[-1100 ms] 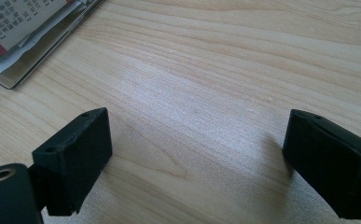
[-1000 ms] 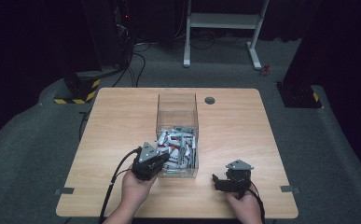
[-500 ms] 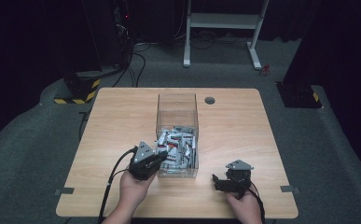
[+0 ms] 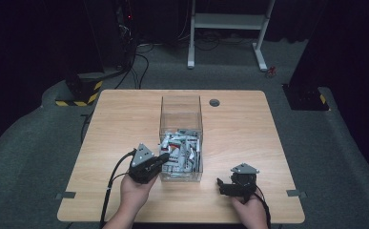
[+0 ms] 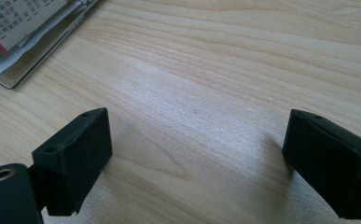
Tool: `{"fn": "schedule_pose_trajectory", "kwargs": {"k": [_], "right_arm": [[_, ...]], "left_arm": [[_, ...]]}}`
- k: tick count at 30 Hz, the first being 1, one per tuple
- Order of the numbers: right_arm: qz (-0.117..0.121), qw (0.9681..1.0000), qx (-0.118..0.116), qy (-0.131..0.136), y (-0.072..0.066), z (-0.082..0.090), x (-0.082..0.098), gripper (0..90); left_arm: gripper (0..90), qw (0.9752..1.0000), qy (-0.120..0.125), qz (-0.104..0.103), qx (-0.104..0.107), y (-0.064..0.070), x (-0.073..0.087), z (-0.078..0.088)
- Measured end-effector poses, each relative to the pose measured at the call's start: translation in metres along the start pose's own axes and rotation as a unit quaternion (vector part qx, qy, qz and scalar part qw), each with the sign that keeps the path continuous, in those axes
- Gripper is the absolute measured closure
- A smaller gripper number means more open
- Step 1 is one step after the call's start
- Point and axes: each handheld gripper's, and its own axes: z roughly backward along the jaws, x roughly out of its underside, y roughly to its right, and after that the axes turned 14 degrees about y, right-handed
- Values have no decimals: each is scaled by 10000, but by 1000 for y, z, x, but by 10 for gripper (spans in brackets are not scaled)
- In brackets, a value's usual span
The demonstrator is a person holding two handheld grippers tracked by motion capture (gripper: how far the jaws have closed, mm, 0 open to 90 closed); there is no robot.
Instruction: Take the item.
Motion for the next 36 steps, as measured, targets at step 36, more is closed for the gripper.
{"fn": "schedule_pose_trajectory", "kwargs": {"k": [36], "right_arm": [[-2, 10000, 0, -1, 0, 0, 0, 79]], "left_arm": [[894, 9991, 400, -77, -116, -7, -15, 20]]}}
